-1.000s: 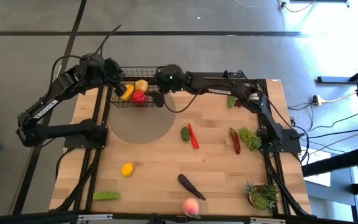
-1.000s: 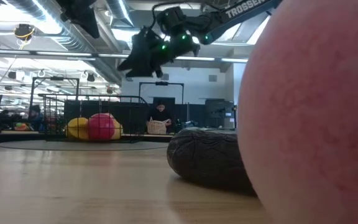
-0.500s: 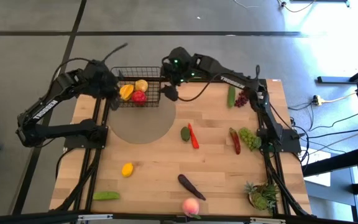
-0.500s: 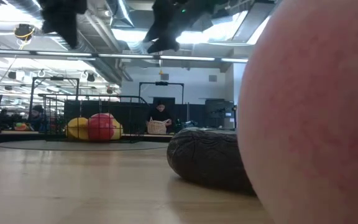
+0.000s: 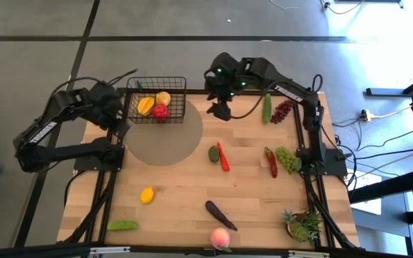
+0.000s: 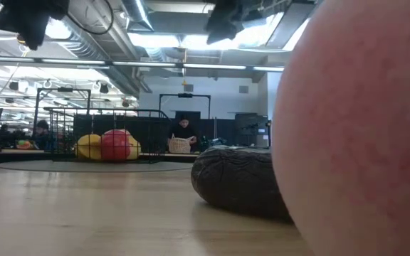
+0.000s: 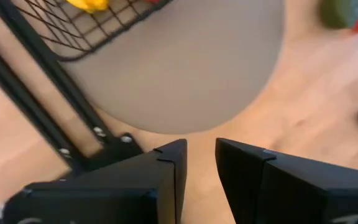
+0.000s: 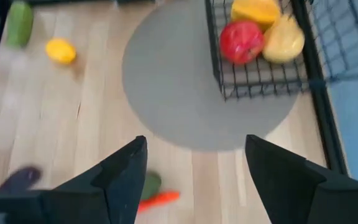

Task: Build produce basket
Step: Put the yellow lemon into the black wire basket

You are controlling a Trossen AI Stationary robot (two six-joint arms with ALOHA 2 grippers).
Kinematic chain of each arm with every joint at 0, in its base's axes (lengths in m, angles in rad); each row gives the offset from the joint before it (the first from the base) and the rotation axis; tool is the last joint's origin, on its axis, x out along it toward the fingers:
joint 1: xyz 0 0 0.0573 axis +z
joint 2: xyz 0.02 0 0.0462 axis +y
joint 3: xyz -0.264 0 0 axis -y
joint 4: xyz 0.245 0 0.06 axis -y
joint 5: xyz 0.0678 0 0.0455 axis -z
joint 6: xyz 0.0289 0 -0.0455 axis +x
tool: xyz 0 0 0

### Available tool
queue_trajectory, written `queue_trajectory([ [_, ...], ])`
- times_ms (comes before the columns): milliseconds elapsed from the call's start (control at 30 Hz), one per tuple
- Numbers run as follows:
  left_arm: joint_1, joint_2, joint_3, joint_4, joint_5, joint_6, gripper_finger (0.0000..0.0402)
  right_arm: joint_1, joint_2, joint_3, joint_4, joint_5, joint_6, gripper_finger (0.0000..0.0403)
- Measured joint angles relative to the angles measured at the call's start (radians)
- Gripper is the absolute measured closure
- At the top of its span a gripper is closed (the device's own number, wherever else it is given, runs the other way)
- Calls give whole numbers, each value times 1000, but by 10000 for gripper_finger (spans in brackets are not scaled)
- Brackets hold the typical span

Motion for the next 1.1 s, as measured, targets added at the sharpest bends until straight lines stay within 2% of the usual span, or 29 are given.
queue_trajectory([
  [133, -60, -35, 0, 4, 4, -111, 327, 0, -23, 0, -109, 1, -74, 141],
  [333, -160, -33, 0, 93, -10, -101, 327, -2, -47, -1, -220, 4, -131, 141],
  [467, -243, 8, -2, 149, -9, -104, 327, -11, -61, 0, -248, 4, -160, 141],
  [600, -336, 67, -59, 229, 30, -162, 327, -23, -61, -1, -272, 4, -168, 141],
  [767, -450, 121, -108, 275, 46, -330, 327, -31, -82, -2, -297, 4, -176, 141],
  [1100, -719, 138, -181, 318, 8, -792, 327, -34, -196, -2, -296, 24, -197, 141],
])
